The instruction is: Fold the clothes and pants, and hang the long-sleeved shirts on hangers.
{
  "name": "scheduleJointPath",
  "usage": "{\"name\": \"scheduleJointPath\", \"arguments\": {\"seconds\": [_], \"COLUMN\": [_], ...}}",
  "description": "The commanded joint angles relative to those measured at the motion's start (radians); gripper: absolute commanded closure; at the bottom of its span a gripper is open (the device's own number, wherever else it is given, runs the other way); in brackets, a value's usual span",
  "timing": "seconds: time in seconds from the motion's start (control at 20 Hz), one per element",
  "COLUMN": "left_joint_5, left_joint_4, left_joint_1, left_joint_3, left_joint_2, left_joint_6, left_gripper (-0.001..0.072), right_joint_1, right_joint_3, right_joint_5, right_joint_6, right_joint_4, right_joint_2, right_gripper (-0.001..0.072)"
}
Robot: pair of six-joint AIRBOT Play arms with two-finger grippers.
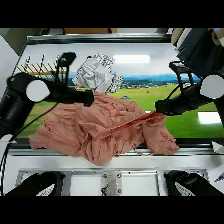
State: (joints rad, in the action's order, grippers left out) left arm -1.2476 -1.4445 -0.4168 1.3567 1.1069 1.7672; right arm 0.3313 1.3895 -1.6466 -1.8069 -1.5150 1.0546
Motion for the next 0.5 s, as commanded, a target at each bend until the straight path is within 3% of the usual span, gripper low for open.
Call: {"name": "scheduleJointPath", "arguments": {"seconds": [0.0,0.2,0.45], "left_joint_5": [0.056,0.091,0.233], "left_joint_4": [-0.033,-0.322,-0.504], "left_joint_1": [0.125,0.204,0.29], "left_joint_3": [0.041,0.042,0.042], "left_joint_2": [0.015,0.137,0.356], "left_joint_6": [-0.051,-0.05,-0.048], "left_gripper": [0.0012,0.0012,0.0012], "right_joint_1": [0.001,0.001,0.001], "right_joint_3": [0.0,0.0,0.0], "right_joint_5": [-0.002,-0.003,-0.003], "right_joint_6": [0.0,0.0,0.0], "right_joint_4": [0.001,0.001,0.001], "right_joint_2": [-0.001,-0.001,-0.001], "right_gripper": [0.0704,0.0704,0.0704]}}
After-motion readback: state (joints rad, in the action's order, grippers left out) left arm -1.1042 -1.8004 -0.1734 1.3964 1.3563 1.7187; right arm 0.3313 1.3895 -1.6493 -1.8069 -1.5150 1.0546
